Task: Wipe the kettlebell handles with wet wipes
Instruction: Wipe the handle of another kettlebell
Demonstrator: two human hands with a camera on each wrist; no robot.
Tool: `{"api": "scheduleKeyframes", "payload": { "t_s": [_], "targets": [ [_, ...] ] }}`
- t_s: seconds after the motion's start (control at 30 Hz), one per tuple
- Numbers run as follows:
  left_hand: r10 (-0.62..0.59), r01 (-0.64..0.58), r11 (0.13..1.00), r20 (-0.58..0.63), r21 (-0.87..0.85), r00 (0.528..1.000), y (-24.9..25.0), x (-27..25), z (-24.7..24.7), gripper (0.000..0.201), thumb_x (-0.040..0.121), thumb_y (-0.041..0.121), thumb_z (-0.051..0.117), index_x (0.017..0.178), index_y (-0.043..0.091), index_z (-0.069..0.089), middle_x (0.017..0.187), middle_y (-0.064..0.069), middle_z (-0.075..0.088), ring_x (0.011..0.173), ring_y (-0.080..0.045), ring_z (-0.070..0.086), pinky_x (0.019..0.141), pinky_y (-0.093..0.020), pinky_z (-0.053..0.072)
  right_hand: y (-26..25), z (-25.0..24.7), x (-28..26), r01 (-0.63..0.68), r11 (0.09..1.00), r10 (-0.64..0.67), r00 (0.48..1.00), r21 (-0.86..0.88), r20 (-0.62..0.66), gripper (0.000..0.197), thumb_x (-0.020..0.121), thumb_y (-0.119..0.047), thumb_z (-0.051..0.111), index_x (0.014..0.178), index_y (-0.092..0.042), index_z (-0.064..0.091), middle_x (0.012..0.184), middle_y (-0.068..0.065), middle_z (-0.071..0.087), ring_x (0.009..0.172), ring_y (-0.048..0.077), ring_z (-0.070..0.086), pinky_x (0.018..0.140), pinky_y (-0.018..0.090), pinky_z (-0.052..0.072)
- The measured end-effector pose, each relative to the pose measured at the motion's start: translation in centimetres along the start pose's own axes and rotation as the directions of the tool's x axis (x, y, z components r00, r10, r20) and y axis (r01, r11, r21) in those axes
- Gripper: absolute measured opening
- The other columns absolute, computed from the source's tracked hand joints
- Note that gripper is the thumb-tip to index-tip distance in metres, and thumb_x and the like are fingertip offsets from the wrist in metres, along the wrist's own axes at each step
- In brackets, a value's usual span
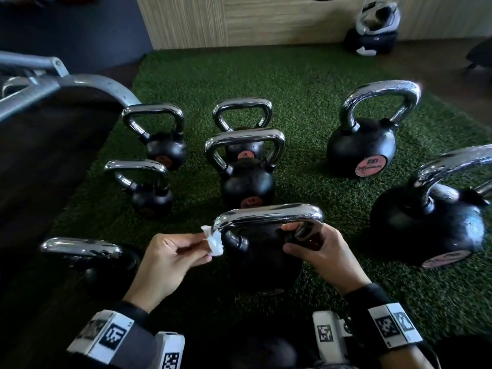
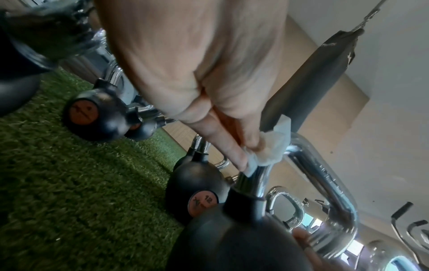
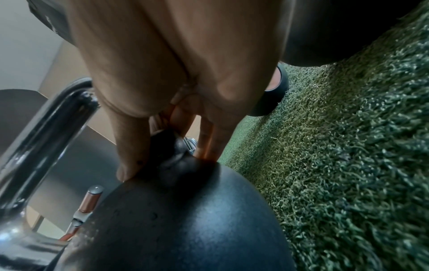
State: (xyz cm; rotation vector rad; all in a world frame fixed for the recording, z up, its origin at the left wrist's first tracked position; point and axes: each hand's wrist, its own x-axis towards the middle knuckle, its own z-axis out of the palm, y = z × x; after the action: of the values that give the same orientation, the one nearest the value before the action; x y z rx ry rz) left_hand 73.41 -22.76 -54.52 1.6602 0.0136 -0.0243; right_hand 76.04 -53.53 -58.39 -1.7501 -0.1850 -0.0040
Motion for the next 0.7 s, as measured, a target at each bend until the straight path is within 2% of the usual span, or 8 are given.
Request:
{"api": "scheduleKeyframes", "payload": {
  "t_s": [0.03,0.1,0.23,0.3,0.37,0.47,0.63,0.7],
  "targets": [
    [-0.009,0.009,1.0,0.027,0.026,1.0,-0.2,-0.1,0.4,0.025,0.081,-0.006,0.072,0.088,0.015,0.084,0.095,-0.009,0.081,0.095,-0.027,0.077,0.074,-0.021,0.062,0.0,0.0,0.0,-0.003,1.0,0.003,1.0,-0.003,0.0,0.034,0.074,-0.018,0.092,0.104,-0.029,0.08,0.11,-0.003,0.079,0.106,0.013,0.074,0.099,0.046,0.059],
    [-0.01,0.008,0.998,0.028,0.066,1.0,-0.5,-0.4,1.1,0.023,0.077,0.005,0.075,0.079,0.026,0.085,0.091,-0.007,0.081,0.093,-0.025,0.077,0.074,-0.021,0.062,-0.1,0.0,0.0,-0.01,1.0,0.01,1.0,0.001,0.001,0.034,0.074,-0.017,0.092,0.104,-0.029,0.08,0.11,-0.003,0.079,0.107,0.013,0.074,0.1,0.046,0.058],
    [0.025,-0.027,0.993,0.018,0.118,1.0,-0.4,-0.7,1.4,0.008,0.079,0.034,0.085,0.086,0.032,0.085,0.094,-0.001,0.081,0.094,-0.018,0.078,0.084,-0.029,0.063,-0.1,0.0,0.0,-0.014,1.0,0.014,1.0,-0.024,-0.009,0.034,0.076,-0.015,0.092,0.103,-0.03,0.08,0.11,-0.003,0.078,0.107,0.012,0.073,0.1,0.047,0.058],
    [0.021,-0.034,0.98,0.067,0.194,0.998,0.4,-1.1,1.2,0.025,0.072,0.048,0.084,0.09,0.031,0.085,0.094,0.001,0.082,0.093,-0.013,0.077,0.086,-0.028,0.059,0.0,0.0,0.0,-0.03,1.0,0.03,0.999,-0.005,-0.014,0.034,0.075,-0.016,0.092,0.103,-0.03,0.08,0.111,-0.001,0.078,0.108,0.014,0.073,0.101,0.05,0.057],
    [0.01,-0.029,0.965,0.071,0.262,0.997,1.3,-1.1,1.3,0.022,0.073,0.045,0.086,0.088,0.028,0.085,0.086,0.0,0.081,0.085,-0.008,0.076,0.08,-0.019,0.056,0.0,0.0,0.0,-0.041,0.999,0.041,0.999,-0.001,-0.013,0.035,0.074,-0.022,0.093,0.104,-0.03,0.079,0.112,-0.001,0.078,0.109,0.016,0.073,0.101,0.051,0.057],
    [0.085,-0.089,0.934,0.027,0.345,0.996,1.8,-0.3,1.5,0.011,0.077,0.025,0.087,0.088,0.025,0.085,0.083,0.011,0.08,0.085,-0.002,0.076,0.078,-0.007,0.053,-0.2,0.0,-0.1,-0.047,0.998,0.047,0.999,-0.047,-0.008,0.037,0.072,-0.028,0.093,0.105,-0.033,0.079,0.111,-0.003,0.078,0.109,0.013,0.073,0.1,0.049,0.058],
    [0.189,-0.165,0.897,-0.018,0.409,0.982,1.4,1.0,1.9,0.014,0.074,0.025,0.088,0.087,0.024,0.085,0.08,0.017,0.079,0.081,0.004,0.075,0.075,-0.003,0.05,-1.1,-0.6,-1.7,-0.02,0.971,0.011,0.999,-0.24,-0.036,0.044,0.069,-0.025,0.094,0.108,-0.038,0.078,0.107,-0.016,0.077,0.102,0.001,0.072,0.096,0.035,0.058],
    [0.222,-0.175,0.878,-0.055,0.446,0.973,1.4,2.1,2.6,0.006,0.075,0.028,0.088,0.08,0.025,0.084,0.073,0.021,0.076,0.073,0.011,0.071,0.068,-0.002,0.046,-1.3,-1.1,-3.0,0.006,0.934,-0.019,0.999,-0.357,-0.035,0.043,0.069,-0.027,0.092,0.109,-0.035,0.078,0.103,-0.023,0.076,0.1,-0.004,0.07,0.093,0.027,0.056]
  ]
}}
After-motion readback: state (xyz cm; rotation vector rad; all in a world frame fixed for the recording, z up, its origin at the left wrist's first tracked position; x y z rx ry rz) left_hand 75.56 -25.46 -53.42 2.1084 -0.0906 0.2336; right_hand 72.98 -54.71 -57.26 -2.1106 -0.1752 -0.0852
